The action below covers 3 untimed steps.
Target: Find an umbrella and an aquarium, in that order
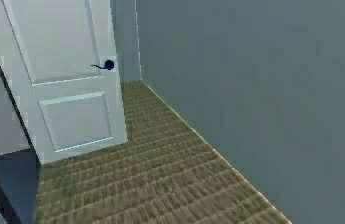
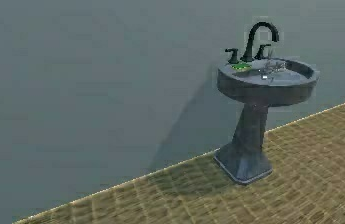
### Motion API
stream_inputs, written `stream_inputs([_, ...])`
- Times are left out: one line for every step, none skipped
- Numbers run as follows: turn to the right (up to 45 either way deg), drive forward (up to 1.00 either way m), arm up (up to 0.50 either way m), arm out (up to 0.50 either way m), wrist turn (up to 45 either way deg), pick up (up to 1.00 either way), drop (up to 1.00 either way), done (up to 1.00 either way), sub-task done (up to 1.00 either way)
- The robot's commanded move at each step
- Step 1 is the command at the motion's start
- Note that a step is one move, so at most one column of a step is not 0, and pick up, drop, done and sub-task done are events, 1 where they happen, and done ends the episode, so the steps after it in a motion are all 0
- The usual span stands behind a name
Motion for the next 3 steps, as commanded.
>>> stream_inputs([0.0, 1.0, 0.0, 0.0, 0.0, 0.0, 0.0, 0.0, 0.0])
stream_inputs([0.0, 0.65, 0.0, 0.0, 0.0, 0.0, 0.0, 0.0, 0.0])
stream_inputs([-18.0, 0.0, 0.0, 0.0, 0.0, 0.0, 0.0, 0.0, 0.0])
